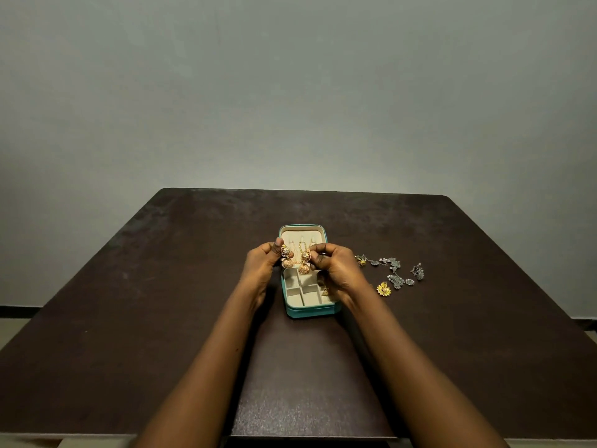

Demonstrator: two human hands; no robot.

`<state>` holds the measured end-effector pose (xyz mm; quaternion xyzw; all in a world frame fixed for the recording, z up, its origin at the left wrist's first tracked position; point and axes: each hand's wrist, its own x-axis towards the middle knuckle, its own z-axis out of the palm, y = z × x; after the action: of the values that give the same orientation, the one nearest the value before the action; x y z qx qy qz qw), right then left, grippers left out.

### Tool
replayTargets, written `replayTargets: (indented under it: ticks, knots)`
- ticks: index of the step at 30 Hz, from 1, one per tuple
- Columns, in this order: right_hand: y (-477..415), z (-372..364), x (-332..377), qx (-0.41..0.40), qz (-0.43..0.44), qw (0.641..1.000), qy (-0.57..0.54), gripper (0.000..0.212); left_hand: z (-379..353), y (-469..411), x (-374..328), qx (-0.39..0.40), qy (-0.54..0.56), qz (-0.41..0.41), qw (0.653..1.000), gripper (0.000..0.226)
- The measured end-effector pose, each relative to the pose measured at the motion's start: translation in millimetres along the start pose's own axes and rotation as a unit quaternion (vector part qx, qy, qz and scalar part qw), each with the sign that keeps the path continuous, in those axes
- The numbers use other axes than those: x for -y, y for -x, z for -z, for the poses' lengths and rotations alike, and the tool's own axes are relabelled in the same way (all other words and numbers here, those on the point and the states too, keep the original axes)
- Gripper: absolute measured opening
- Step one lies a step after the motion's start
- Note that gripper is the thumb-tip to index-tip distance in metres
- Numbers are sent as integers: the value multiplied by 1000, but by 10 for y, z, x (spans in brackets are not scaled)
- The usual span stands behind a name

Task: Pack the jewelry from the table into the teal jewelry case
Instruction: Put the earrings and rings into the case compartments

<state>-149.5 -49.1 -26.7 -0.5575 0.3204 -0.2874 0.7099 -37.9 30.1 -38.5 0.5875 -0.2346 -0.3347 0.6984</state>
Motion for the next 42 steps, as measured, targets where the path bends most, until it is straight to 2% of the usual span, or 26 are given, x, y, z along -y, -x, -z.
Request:
replayTargets:
  ticks: [3, 7, 11, 16, 22, 30, 35, 40, 42]
  knots:
    - [20, -31, 9, 2, 22, 996, 84, 26, 1, 1, 84, 2, -1, 2, 1000, 25]
    - [-44, -43, -53, -4, 65, 978, 200, 13, -2, -28, 173, 8, 22, -2, 1000, 22]
    - [-69, -35, -86, -25, 68, 965, 252, 12, -26, -57, 234, 5, 1, -9, 1000, 23]
    - [-53, -56, -128, -38, 76, 966, 245, 10, -90, -92, 269, 6, -36, -1, 999, 25]
    - [-46, -84, -102, -40, 88, 973, 208, 17, -36, -203, 299, -68, -194, -23, 978, 28]
    - [-3, -50, -81, -39, 73, 985, 151, 16, 31, -148, 257, -30, -296, -15, 955, 33]
    - [7, -43, -67, -35, 67, 988, 137, 32, 73, -152, 249, -15, -320, -26, 947, 25]
    - [8, -47, -58, -31, 65, 987, 143, 32, 109, -123, 251, -14, -306, -73, 949, 20]
    - [4, -46, -68, -30, 68, 986, 149, 30, 119, -105, 238, -11, -252, -70, 965, 20]
